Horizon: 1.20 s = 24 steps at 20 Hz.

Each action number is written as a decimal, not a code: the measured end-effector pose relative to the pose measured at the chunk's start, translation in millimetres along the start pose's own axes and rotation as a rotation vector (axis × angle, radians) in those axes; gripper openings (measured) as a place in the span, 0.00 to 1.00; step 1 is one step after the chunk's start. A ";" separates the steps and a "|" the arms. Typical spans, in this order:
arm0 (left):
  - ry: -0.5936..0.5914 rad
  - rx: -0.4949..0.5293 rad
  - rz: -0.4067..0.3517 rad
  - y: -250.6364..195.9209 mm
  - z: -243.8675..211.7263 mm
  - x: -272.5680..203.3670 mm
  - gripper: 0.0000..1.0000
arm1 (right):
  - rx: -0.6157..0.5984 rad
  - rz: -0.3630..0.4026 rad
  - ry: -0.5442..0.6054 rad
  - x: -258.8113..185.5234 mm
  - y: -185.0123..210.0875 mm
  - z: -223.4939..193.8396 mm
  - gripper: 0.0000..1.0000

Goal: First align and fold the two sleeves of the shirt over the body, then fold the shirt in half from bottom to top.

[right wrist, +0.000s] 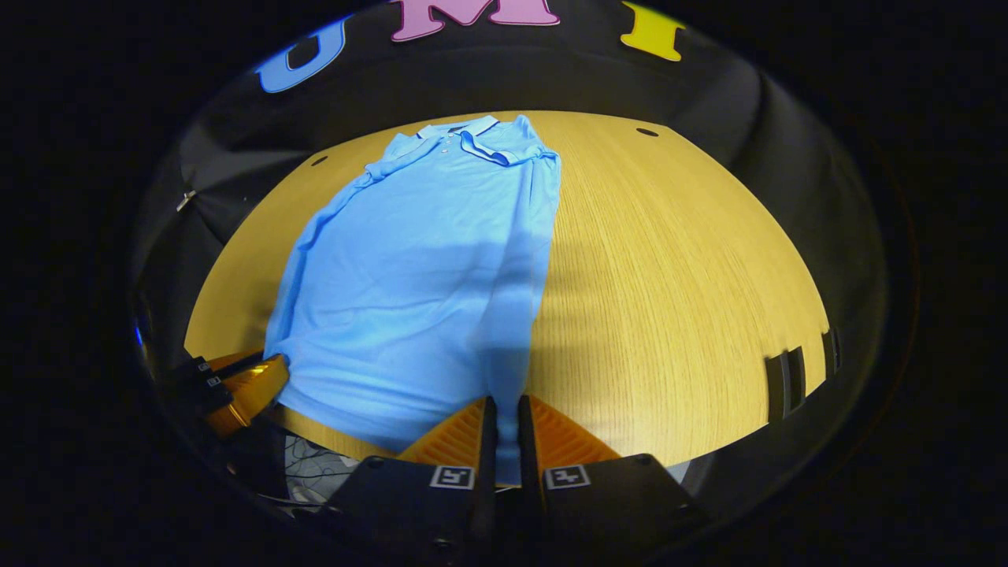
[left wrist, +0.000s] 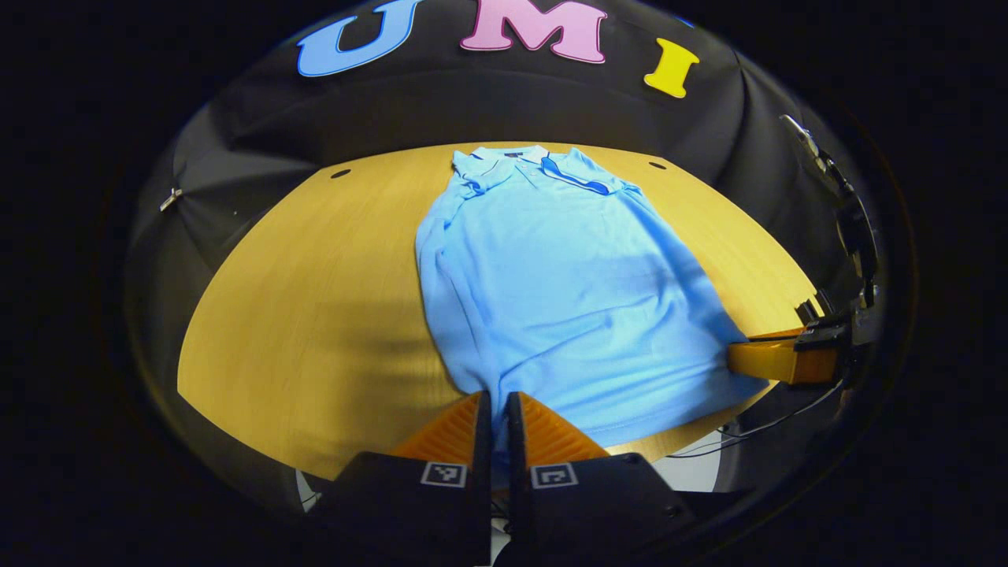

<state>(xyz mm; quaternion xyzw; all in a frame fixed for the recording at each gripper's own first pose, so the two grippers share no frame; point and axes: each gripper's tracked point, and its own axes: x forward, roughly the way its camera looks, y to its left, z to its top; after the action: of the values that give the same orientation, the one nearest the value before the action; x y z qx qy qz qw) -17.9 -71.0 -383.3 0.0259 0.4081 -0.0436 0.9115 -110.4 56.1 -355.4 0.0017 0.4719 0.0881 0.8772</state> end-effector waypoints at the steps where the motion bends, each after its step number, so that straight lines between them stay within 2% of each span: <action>1: -0.003 -0.005 -0.001 -0.3 1.3 -0.1 0.13 | 0.004 0.022 -0.008 1.7 3.1 1.6 0.08; 2: 0.006 -0.021 -0.002 0.5 1.8 0.3 0.07 | -0.003 0.051 -0.015 1.4 7.8 0.7 0.06; 5: -0.001 -0.008 -0.018 -1.2 2.2 0.1 0.06 | -0.008 0.088 -0.017 1.0 7.4 1.3 0.05; 8: 0.007 0.003 -0.027 -1.4 2.0 -0.4 0.07 | -0.044 0.095 -0.013 1.0 9.4 1.6 0.05; 12: 0.005 -0.093 -0.025 3.1 18.1 -12.4 0.06 | -0.060 0.122 -0.017 -8.7 15.9 20.0 0.05; 16: -0.008 -0.106 -0.019 6.0 49.7 -25.6 0.06 | -0.071 0.158 -0.048 -21.2 21.3 59.6 0.05; 17: 0.001 -0.098 -0.016 6.7 56.5 -27.4 0.11 | -0.074 0.169 -0.061 -23.8 23.3 72.4 0.05; 18: -0.012 -0.094 -0.016 6.8 67.6 -29.0 0.06 | -0.076 0.179 -0.075 -25.6 24.9 86.1 0.05; 24: -0.104 -0.106 -0.042 3.4 160.0 -41.4 0.06 | -0.056 0.214 -0.145 -25.8 24.0 172.4 0.05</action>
<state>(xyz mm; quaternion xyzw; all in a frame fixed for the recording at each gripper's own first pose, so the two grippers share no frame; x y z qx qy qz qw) 73.7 -78.4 -245.9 -0.0333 0.3624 -0.0422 0.9305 14.9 89.4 -236.3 0.0338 0.4017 0.1938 0.8944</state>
